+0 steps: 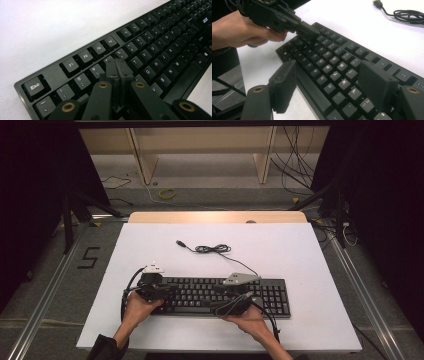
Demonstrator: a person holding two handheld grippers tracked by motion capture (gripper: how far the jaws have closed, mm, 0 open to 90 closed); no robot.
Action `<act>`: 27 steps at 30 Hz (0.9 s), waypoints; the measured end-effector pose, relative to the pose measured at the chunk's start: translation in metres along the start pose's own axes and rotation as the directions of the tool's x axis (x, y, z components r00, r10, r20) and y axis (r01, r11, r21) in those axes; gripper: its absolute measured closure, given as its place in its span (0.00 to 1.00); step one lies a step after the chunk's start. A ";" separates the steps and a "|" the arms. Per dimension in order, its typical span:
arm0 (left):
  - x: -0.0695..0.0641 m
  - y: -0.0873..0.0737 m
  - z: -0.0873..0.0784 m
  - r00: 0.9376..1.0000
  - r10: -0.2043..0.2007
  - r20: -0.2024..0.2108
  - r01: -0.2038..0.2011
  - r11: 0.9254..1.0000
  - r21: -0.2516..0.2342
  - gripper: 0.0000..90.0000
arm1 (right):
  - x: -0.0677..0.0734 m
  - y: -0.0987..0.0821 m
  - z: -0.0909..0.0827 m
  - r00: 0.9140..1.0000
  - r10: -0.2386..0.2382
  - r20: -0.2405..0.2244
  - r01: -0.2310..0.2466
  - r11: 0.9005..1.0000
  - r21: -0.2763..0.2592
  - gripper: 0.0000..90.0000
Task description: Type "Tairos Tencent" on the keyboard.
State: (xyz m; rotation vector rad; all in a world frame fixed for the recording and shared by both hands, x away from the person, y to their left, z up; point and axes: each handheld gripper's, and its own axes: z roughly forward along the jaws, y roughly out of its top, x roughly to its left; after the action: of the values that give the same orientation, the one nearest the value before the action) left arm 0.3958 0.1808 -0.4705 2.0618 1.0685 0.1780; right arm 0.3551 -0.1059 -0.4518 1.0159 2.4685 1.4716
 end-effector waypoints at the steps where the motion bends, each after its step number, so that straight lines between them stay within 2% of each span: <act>1: 0.000 0.000 0.001 1.000 0.005 -0.001 -0.005 1.000 0.003 0.99 | 0.000 0.000 0.000 1.000 0.000 0.000 0.000 1.000 0.001 0.36; 12: -0.001 0.000 0.006 1.000 0.007 0.001 -0.007 1.000 0.026 0.99 | 0.000 0.000 -0.001 1.000 0.001 0.000 -0.001 1.000 -0.001 0.36; 18: -0.003 -0.001 0.008 0.999 0.032 -0.017 -0.031 0.998 0.048 0.99 | 0.001 0.001 -0.001 1.000 0.001 0.001 -0.001 1.000 -0.004 0.36; 21: -0.002 -0.001 0.009 1.000 0.014 -0.010 -0.014 0.999 0.038 0.99 | 0.001 0.001 -0.001 1.000 -0.003 0.002 0.003 1.000 -0.003 0.36; 26: -0.002 0.000 0.006 1.000 0.026 -0.012 -0.025 0.999 0.038 0.99 | 0.000 0.001 -0.002 1.000 0.000 0.002 0.000 1.000 -0.007 0.36; 27: -0.002 0.000 0.006 1.000 0.014 -0.007 -0.014 1.000 0.021 0.99 | 0.000 0.001 -0.002 1.000 0.001 0.002 -0.001 1.000 -0.007 0.36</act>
State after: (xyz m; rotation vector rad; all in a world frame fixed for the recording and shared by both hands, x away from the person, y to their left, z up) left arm 0.3969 0.1759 -0.4738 2.0889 1.0645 0.1820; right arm 0.3550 -0.1068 -0.4499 1.0176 2.4605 1.4773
